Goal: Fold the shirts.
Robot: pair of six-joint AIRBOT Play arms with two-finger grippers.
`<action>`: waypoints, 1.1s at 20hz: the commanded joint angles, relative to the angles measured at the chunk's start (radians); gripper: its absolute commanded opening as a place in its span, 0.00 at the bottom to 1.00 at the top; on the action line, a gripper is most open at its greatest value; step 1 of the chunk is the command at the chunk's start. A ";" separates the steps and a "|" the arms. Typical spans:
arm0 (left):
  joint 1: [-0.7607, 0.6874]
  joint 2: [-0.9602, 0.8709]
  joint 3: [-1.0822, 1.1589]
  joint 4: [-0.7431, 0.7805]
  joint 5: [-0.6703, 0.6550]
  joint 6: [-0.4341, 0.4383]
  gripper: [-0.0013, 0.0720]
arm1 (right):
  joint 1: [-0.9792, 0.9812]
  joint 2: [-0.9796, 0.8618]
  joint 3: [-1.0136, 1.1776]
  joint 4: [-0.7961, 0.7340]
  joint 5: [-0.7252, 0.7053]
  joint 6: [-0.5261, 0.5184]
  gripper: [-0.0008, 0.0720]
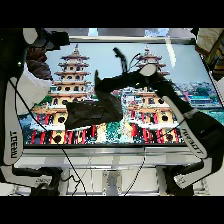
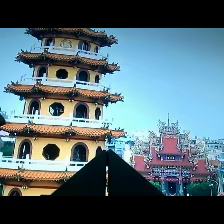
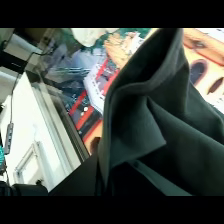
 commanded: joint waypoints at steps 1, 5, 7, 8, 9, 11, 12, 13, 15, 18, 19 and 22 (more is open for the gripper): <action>0.011 0.015 0.000 0.028 -0.034 0.037 0.04 | 0.130 -0.153 0.094 0.096 -0.051 0.008 0.03; 0.012 0.015 0.000 0.048 -0.044 0.056 0.03 | 0.165 -0.220 0.099 0.076 0.021 0.038 0.57; 0.011 0.015 -0.010 0.053 -0.041 0.055 0.03 | 0.135 -0.214 0.100 -0.006 0.031 0.089 0.58; 0.011 0.015 -0.018 0.053 -0.047 0.055 0.03 | 0.101 -0.209 0.100 -0.055 0.031 0.116 0.58; 0.011 0.015 -0.028 0.051 -0.055 0.055 0.03 | 0.052 -0.202 0.100 -0.098 0.048 0.150 0.59; 0.011 0.015 -0.041 0.051 -0.078 0.055 0.03 | -0.064 -0.186 0.100 -0.194 0.140 0.198 0.59; 0.011 0.015 -0.043 0.051 -0.085 0.055 0.03 | -0.122 -0.182 0.099 -0.237 0.210 0.233 0.62; 0.011 0.015 -0.043 0.051 -0.085 0.055 0.03 | -0.182 -0.182 0.099 -0.263 0.303 0.257 0.63; 0.011 0.015 -0.043 0.050 -0.077 0.050 0.03 | -0.270 -0.182 0.089 -0.300 0.452 0.275 0.63; 0.011 0.015 -0.043 0.048 -0.076 0.030 0.03 | -0.330 -0.182 0.039 -0.347 0.489 0.275 0.67; 0.011 0.015 -0.043 0.046 -0.079 0.029 0.03 | -0.335 -0.183 0.019 -0.371 0.486 0.274 0.67; 0.011 0.015 -0.043 0.046 -0.081 0.025 0.03 | -0.328 -0.194 -0.054 -0.367 0.459 0.272 0.76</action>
